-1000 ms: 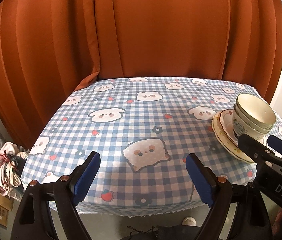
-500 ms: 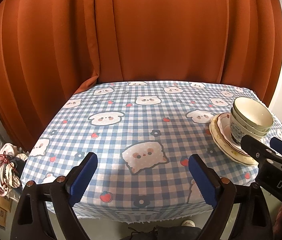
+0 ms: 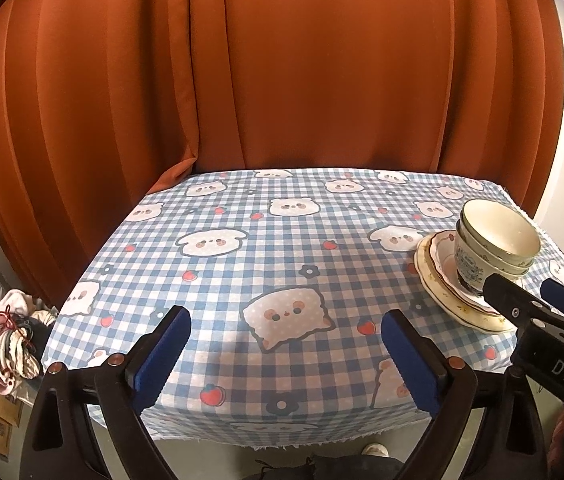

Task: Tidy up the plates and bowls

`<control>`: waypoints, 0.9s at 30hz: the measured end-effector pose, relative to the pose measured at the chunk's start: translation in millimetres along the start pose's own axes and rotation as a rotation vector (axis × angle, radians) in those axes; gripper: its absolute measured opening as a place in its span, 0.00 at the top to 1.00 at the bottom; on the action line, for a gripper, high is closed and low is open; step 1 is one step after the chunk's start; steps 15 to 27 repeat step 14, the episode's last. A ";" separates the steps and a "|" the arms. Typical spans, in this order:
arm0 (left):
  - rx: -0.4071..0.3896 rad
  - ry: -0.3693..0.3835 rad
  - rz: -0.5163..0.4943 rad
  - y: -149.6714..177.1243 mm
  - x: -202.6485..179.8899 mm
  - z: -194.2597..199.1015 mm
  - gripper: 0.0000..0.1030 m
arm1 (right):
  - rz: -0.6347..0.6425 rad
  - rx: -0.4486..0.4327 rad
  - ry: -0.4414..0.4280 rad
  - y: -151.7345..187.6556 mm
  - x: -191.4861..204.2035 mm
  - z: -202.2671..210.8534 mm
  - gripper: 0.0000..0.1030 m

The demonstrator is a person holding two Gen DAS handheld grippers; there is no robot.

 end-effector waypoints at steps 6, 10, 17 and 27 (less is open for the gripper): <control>0.003 0.008 0.001 0.0 -1.1 -2.0 0.04 | 0.001 0.002 0.009 0.7 -0.3 1.0 0.15; 0.004 0.014 -0.003 1.2 -1.7 -2.8 0.05 | -0.006 0.006 0.022 2.5 0.0 0.9 0.15; 0.003 0.005 0.002 1.4 3.6 -3.5 0.05 | -0.004 0.005 0.021 2.7 4.8 0.5 0.15; 0.003 0.005 0.002 1.4 3.6 -3.5 0.05 | -0.004 0.005 0.021 2.7 4.8 0.5 0.15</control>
Point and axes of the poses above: each gripper's, at about its wrist camera, not at the fingertips, and z roughly against the way its jaws point, x to its left, y to its underside, the point moved 6 cm from there along -z, roughly the way its jaws point, and after that the axes turned 4 degrees about y, right-handed, at the moved point
